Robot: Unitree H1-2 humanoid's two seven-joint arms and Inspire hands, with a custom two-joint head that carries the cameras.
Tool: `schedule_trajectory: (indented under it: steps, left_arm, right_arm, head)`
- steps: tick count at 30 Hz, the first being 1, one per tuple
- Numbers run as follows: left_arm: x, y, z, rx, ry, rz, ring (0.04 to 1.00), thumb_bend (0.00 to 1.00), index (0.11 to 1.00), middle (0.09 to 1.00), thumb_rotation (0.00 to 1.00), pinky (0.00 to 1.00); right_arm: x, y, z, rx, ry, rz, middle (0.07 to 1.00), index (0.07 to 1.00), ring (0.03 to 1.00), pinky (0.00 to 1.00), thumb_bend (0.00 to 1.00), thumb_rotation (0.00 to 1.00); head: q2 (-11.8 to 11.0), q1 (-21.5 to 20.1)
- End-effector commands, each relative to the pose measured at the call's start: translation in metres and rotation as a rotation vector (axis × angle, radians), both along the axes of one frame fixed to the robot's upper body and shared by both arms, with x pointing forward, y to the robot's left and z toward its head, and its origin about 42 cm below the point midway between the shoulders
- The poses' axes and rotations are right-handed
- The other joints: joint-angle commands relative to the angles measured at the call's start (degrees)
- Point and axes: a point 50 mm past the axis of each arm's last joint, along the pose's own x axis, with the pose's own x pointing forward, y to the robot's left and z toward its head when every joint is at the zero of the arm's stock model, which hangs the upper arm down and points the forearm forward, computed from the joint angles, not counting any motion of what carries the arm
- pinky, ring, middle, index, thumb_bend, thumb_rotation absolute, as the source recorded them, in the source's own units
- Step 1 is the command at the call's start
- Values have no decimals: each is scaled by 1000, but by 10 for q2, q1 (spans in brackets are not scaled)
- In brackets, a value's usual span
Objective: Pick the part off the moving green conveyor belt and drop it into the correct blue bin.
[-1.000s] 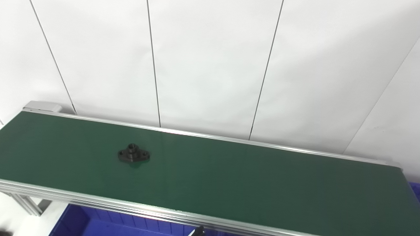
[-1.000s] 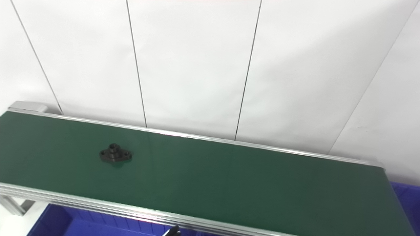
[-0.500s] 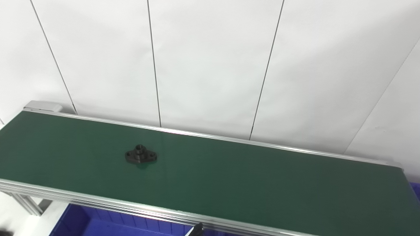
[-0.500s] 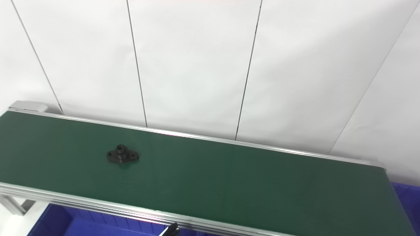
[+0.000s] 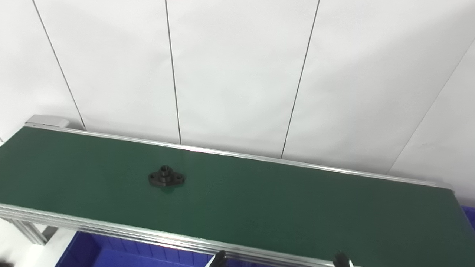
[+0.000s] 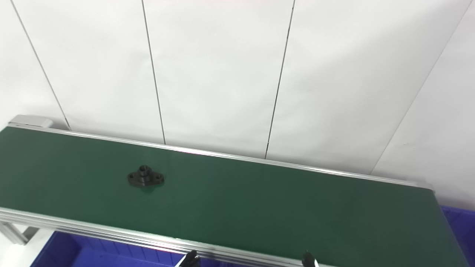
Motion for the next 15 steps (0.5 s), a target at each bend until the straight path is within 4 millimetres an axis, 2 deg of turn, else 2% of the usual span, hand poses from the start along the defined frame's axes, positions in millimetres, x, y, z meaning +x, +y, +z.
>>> schedule_trajectory:
  steps: [1,8,15]
  left_arm:
    - [5,-3,10,-23,-50,-11,948,912,956,961,772,867]
    - [8,-3,14,-32,-49,-9,961,913,967,973,767,894]
    - [11,-7,15,-29,-61,-29,957,917,966,973,765,889]
  right_arm:
    - [12,-1,21,-43,-99,11,1000,1000,1000,940,1000,656]
    - [61,-6,50,-11,-177,-22,989,1000,971,951,1000,662]
    - [105,-13,77,-44,-246,-31,969,1000,928,887,1000,690]
  head:
    - [3,-3]
    - [7,-10]
    - [9,-17]
